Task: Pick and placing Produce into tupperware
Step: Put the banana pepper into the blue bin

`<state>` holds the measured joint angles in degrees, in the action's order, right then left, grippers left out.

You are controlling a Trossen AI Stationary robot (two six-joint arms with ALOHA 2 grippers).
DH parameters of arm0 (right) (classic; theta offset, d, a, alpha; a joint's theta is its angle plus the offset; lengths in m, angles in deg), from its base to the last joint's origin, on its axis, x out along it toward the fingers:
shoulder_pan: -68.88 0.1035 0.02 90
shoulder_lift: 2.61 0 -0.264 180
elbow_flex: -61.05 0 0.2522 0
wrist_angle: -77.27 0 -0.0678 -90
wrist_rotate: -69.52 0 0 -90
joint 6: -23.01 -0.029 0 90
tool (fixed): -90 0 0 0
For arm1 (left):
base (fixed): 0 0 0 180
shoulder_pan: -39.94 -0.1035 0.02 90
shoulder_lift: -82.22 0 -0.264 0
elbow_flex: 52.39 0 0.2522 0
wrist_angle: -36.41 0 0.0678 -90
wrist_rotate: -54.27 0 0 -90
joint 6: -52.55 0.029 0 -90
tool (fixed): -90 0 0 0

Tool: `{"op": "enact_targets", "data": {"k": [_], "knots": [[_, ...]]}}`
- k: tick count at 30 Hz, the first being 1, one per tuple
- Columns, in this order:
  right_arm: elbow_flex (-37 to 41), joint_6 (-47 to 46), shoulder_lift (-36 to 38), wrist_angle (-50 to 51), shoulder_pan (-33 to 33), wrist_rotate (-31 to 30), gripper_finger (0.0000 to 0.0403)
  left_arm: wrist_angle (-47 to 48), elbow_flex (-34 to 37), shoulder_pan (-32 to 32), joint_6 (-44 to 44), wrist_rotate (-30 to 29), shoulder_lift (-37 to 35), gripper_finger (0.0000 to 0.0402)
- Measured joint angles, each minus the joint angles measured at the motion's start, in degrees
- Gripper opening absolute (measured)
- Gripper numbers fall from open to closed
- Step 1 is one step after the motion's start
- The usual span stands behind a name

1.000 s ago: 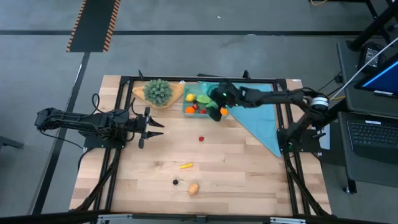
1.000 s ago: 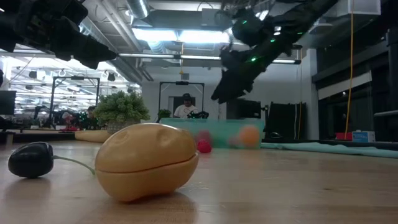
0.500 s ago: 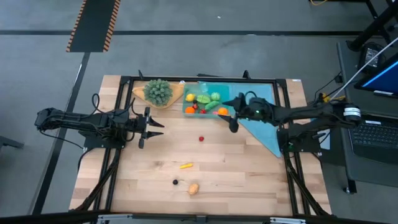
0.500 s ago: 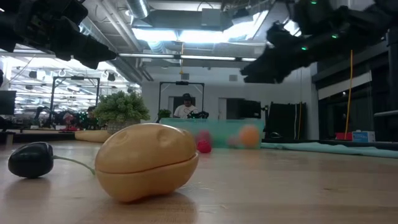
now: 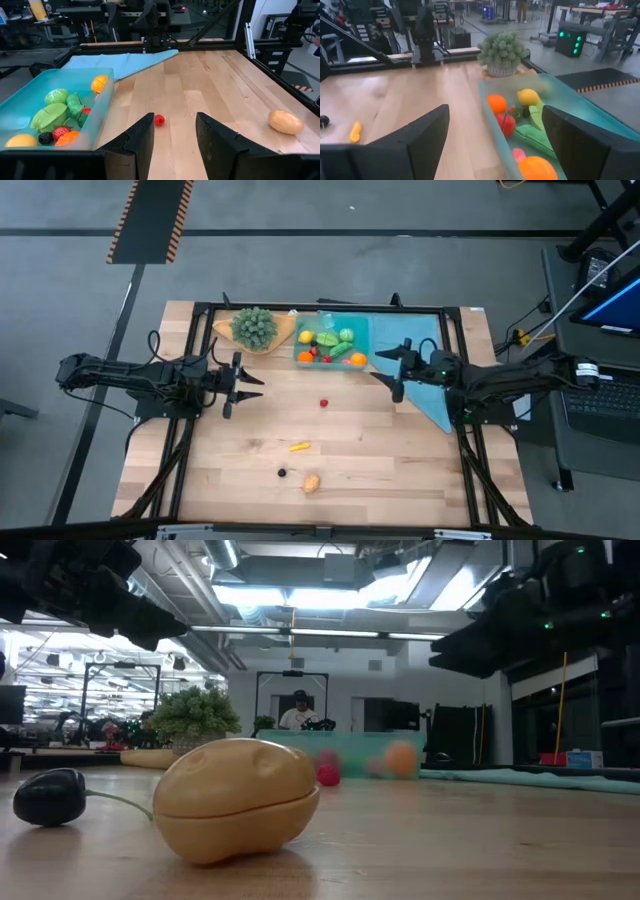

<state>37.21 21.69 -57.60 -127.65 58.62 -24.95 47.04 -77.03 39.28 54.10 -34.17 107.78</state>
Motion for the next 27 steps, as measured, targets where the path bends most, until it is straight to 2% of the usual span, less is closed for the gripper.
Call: {"op": "enact_targets", "data": {"k": [4,10,21,27], "knots": [[1.1,-1.2,3.2,1.1,0.0,0.0,0.032,0.0,0.0,0.0,0.0,0.0,0.0,0.0137],[1.2,-4.3,3.4,1.4,0.0,0.0,0.032,-0.1,0.0,0.0,-1.0,0.0,0.0,0.0137],[1.2,-3.0,3.4,1.4,0.0,0.0,0.032,-5.6,0.0,0.1,-4.4,0.0,0.0,0.0137],[1.2,-3.1,3.4,1.6,0.0,0.0,0.032,-5.6,0.0,4.2,-3.7,0.0,0.3,0.0137]]}}
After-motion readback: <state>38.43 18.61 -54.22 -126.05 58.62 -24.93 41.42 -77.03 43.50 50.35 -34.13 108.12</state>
